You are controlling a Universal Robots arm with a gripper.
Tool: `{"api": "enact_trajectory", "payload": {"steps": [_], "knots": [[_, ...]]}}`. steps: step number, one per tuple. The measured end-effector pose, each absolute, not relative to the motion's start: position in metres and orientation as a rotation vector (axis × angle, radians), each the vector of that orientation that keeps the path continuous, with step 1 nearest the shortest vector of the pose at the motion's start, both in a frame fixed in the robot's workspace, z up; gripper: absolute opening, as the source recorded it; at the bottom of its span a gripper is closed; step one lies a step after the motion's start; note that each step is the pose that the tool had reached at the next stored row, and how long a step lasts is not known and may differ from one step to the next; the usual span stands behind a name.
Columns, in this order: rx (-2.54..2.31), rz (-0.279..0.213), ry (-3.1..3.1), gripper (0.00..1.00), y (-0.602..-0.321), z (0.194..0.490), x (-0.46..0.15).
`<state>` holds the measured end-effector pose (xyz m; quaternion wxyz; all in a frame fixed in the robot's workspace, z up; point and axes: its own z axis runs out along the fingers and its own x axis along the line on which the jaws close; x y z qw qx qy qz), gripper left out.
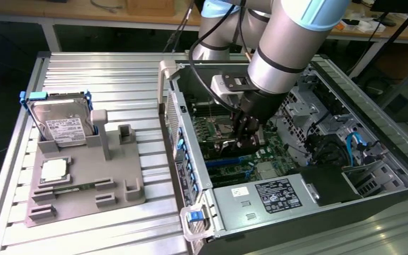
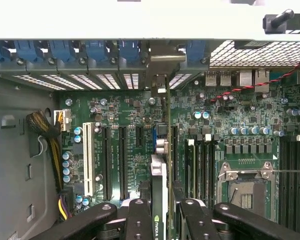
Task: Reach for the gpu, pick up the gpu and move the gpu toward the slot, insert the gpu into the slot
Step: 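Insert the gpu into the slot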
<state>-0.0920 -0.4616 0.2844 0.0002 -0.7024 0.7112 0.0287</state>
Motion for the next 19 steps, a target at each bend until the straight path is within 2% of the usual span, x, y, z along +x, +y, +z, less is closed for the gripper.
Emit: {"api": "enact_trajectory", "payload": {"steps": [19], "knots": [[-2.207,0.090,2.234,0.27,-0.4616,0.2746,-0.0924]]}}
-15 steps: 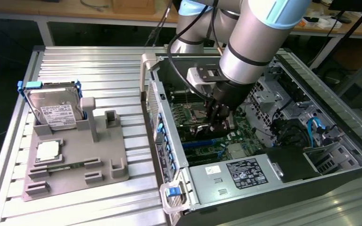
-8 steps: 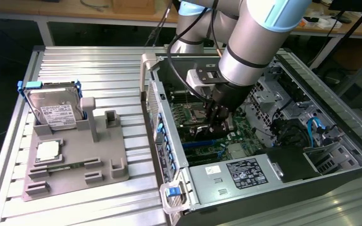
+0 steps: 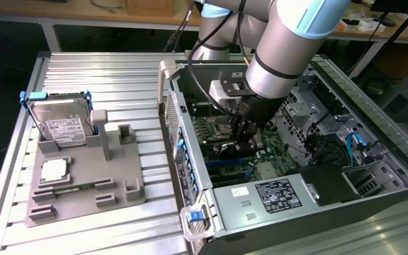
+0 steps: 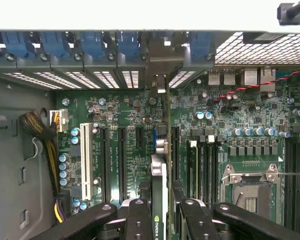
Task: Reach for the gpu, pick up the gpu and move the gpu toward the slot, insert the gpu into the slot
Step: 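Insert the gpu into the slot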
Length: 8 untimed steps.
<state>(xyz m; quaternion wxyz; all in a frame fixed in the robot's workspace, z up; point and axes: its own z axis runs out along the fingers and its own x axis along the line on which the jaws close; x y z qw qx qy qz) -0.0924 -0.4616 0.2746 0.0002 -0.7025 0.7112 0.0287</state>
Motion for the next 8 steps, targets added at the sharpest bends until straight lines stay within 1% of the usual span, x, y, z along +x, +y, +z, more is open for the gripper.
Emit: {"api": "enact_trajectory", "payload": {"steps": [8], "knots": [[-2.207,0.090,2.234,0.27,-0.4616,0.2721,-0.0926]]}}
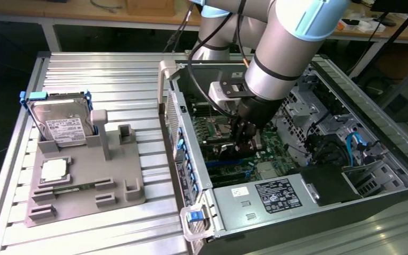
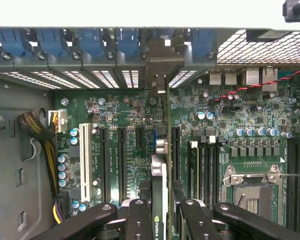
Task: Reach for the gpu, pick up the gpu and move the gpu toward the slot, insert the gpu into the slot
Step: 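Insert the gpu into the slot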
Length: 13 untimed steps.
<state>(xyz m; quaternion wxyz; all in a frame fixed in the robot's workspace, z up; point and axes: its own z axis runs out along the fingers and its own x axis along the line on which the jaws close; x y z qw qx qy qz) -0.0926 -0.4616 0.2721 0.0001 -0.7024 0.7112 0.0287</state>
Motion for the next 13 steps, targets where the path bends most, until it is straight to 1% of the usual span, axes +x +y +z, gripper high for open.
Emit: {"api": "enact_trajectory", "payload": {"steps": [13], "knots": [[-2.206,0.090,2.234,0.27,-0.4624,0.2717,-0.0927]]}}
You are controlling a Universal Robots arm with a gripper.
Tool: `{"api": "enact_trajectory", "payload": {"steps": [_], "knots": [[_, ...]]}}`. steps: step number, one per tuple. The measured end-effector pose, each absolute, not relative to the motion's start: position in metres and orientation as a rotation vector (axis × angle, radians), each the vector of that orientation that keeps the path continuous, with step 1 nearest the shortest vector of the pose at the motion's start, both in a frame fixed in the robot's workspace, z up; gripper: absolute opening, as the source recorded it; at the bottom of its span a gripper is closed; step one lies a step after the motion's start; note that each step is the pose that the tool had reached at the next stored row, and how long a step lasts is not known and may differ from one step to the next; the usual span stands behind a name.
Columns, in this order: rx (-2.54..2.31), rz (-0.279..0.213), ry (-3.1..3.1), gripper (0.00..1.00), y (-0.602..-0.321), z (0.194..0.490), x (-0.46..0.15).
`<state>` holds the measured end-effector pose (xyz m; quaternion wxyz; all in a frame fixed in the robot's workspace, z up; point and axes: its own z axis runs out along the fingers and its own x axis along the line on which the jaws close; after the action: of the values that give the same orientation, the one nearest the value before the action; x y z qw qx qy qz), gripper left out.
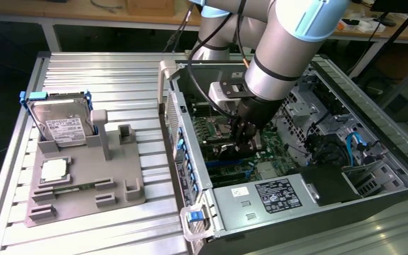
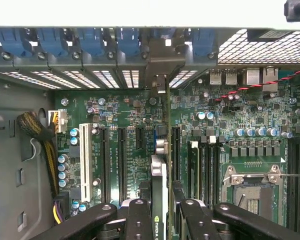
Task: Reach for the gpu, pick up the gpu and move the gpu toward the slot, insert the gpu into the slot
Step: 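Insert the gpu into the slot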
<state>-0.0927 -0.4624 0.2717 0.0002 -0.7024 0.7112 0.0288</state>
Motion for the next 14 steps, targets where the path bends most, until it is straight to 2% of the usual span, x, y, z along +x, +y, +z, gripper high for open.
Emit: {"api": "enact_trajectory", "payload": {"steps": [14], "knots": [[-2.206,0.090,2.234,0.27,-0.4641,0.2714,-0.0931]]}}
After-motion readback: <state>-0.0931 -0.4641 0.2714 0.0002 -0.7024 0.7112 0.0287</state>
